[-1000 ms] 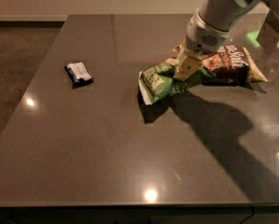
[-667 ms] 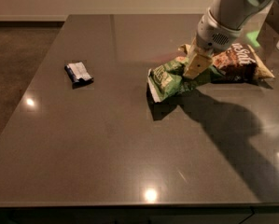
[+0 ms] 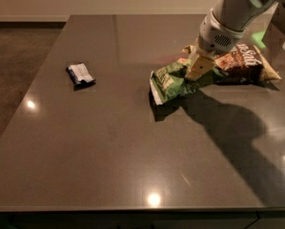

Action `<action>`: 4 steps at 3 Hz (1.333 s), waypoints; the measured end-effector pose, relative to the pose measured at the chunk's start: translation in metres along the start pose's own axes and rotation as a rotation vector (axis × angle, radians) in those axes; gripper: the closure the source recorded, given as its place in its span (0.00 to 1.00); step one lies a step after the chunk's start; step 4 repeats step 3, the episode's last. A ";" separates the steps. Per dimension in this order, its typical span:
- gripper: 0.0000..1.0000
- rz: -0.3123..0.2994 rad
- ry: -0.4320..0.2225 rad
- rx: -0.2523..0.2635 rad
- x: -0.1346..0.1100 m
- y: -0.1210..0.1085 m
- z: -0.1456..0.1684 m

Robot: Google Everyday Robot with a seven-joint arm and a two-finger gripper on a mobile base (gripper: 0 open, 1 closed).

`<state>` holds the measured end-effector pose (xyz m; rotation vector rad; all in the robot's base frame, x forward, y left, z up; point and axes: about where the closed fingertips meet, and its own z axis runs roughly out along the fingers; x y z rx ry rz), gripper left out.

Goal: Move green jalapeno chip bag near brown chip bag

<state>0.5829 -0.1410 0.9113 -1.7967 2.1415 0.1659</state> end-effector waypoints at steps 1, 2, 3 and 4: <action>0.04 -0.001 -0.002 0.002 -0.001 -0.001 0.002; 0.00 -0.002 -0.003 0.002 -0.002 -0.001 0.003; 0.00 -0.002 -0.003 0.002 -0.002 -0.001 0.003; 0.00 -0.002 -0.003 0.002 -0.002 -0.001 0.003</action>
Offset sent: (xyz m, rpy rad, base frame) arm 0.0012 0.0012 -0.0010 0.0013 -0.0018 0.0005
